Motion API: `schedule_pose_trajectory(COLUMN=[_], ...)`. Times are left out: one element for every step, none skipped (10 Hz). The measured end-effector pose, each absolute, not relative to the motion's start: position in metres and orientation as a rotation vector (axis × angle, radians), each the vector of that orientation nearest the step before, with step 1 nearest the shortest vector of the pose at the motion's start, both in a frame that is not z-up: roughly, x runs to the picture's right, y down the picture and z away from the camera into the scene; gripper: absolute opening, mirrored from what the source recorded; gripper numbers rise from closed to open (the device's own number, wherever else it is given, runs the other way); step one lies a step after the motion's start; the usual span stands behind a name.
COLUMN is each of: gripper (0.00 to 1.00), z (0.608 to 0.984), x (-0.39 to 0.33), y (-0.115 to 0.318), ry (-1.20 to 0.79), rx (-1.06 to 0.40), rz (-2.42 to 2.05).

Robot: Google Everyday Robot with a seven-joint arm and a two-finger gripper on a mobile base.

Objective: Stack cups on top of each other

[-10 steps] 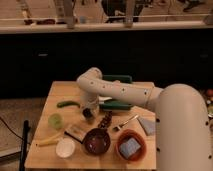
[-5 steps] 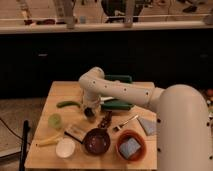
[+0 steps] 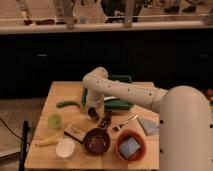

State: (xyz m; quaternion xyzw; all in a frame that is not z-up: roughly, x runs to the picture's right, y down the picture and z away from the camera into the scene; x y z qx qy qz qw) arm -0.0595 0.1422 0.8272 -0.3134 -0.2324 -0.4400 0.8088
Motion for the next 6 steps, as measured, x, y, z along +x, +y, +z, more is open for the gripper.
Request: schedule_pose_trajectory(gripper=[0.55,0.46,0.36,0.27,0.14,0.06], z=[0.829,0.828,0.827,0.825,0.821,0.820], x=[-0.061,-0.061,-0.063,-0.066,-0.072,-0.074], y=[0.141,0.141,0.140,0.139,0.139,0.139], ry=[-0.497,-0.497,-0.500,-0.505,-0.515,-0.520], rx=[-0.666,-0.668,-0.668,-0.667,-0.671,-0.671], rz=[-0.938,-0.938,-0.943,-0.954,-0.976,-0.985])
